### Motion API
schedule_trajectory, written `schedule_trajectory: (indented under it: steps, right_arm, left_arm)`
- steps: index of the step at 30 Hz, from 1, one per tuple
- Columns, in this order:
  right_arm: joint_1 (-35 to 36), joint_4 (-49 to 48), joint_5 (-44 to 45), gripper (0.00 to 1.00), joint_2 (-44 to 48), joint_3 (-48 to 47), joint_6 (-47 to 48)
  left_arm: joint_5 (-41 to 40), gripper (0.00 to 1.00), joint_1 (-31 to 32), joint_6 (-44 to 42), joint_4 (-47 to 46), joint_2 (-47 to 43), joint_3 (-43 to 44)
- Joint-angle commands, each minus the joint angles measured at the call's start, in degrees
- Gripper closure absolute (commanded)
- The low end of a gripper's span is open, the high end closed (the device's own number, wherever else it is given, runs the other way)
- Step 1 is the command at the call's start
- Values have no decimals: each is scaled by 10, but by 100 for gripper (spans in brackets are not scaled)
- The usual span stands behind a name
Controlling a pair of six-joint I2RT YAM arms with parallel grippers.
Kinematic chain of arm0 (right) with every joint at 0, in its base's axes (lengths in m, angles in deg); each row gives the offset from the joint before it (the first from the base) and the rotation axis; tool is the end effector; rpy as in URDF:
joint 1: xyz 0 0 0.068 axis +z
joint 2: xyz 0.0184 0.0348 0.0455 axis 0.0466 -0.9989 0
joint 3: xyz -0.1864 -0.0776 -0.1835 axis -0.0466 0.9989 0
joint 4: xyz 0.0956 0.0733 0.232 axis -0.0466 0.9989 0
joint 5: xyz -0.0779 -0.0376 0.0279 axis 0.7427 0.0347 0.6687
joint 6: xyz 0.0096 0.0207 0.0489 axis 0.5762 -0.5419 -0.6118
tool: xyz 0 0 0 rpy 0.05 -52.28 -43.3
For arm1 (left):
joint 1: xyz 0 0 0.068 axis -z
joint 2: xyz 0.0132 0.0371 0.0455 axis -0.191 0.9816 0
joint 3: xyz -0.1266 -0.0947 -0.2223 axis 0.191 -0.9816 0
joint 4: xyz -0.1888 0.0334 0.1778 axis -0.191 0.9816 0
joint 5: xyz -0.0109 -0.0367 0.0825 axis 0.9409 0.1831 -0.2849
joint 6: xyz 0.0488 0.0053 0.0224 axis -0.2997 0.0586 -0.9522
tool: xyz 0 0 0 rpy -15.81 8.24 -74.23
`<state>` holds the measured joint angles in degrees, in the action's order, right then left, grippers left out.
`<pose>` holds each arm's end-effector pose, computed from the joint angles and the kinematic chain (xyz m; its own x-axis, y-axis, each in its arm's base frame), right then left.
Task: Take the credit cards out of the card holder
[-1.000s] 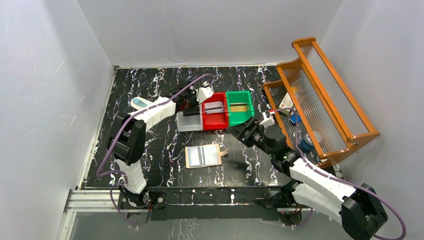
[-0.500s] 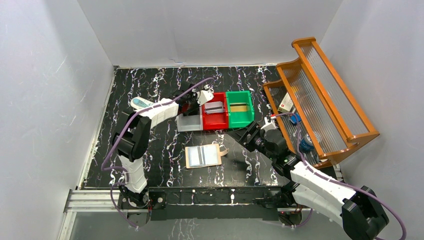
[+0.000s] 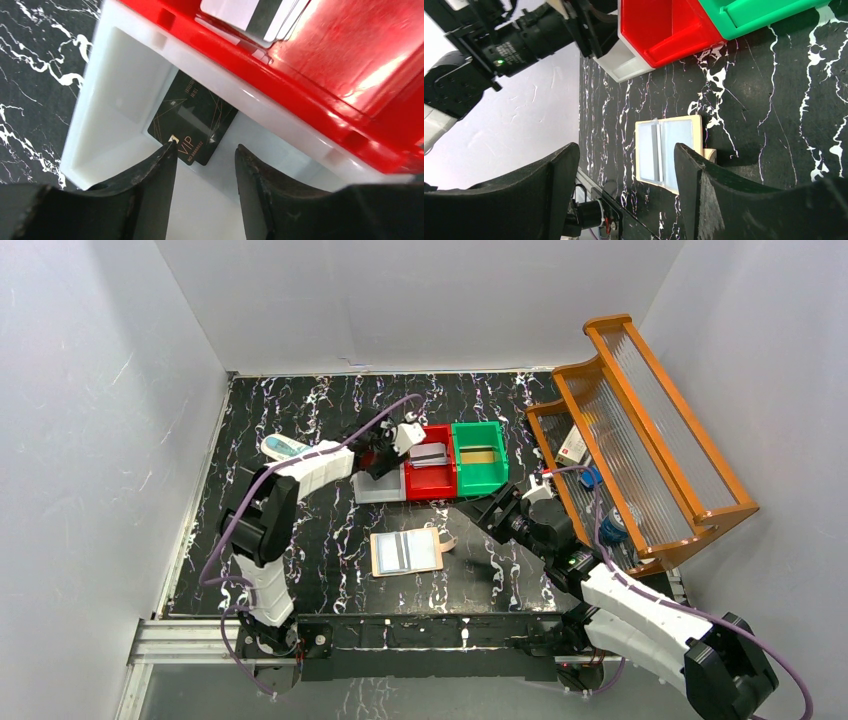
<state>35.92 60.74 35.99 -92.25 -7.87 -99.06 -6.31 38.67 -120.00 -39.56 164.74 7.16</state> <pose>0.1501 0.1186 0.2097 -0.6264 0.6752 -0.3895 -0.0756 0.4447 0.8925 0.3633 -0.1906 0.1923 -0.2170 0.7911 -0.5720 0.7468 0.5119 0.4246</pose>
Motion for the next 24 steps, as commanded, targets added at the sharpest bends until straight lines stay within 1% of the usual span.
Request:
schedule_trajectory:
  steps: [1,4,7,11,14,19,22,24]
  right_arm:
    - [-4,-25,3,22,-6,-5,-2]
    - [-3,-26,-10,22,-22,-16,5]
    - [-3,-28,-28,22,-43,-34,17]
    - [-4,-15,-51,23,-71,-76,36]
    - [-3,2,-68,24,-94,-100,48]
    - [-3,27,-87,25,-133,-131,42]
    - [-1,69,-104,28,-167,-164,57]
    - [16,115,-96,28,-196,-204,76]
  left_arm:
    - [49,53,1,58,6,-81,14]
    - [60,46,1,104,-2,-122,11]
    - [78,40,1,166,-8,-169,-10]
    - [89,31,-1,283,-9,-245,-64]
    - [87,29,-4,359,9,-302,-111]
    - [30,26,-9,468,79,-384,-171]
    - [-8,17,-12,527,104,-431,-203]
    - [-42,10,-14,574,108,-464,-226]
